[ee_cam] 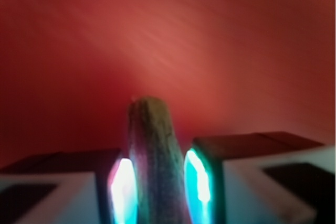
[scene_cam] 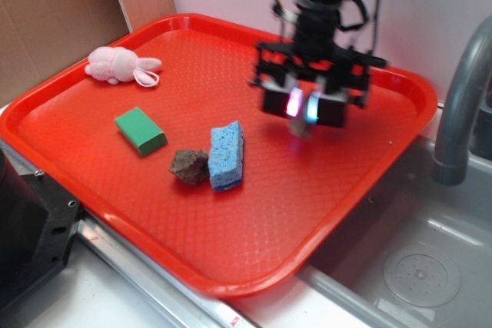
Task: Grab the wood chip.
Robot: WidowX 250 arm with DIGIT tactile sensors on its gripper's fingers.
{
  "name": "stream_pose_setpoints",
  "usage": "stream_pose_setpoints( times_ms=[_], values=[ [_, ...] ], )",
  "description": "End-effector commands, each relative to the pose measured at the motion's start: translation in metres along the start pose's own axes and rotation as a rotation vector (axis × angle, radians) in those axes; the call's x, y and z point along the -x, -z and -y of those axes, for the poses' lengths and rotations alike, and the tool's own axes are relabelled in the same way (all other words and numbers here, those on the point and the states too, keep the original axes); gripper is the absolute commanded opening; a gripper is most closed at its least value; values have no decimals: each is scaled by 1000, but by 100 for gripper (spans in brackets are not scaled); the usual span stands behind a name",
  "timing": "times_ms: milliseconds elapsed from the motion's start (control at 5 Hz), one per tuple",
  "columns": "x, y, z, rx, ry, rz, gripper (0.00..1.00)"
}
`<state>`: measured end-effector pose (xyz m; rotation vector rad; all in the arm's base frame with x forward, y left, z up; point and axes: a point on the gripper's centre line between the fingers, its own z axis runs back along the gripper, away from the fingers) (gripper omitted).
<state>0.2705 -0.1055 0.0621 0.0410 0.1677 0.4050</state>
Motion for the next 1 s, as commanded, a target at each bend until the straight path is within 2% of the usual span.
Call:
stream_pose_setpoints(
  times_ms=[0,200,400,600,800],
  values=[
    [48,-82,-122,-90,183,208,0],
    [58,-120,-146,-78,158,269,0],
    [39,-135,-143,-102,110,224,0],
    [15,-124,-130,-161,75,140,0],
    [14,-116,-124,-175,84,126,0]
  ],
)
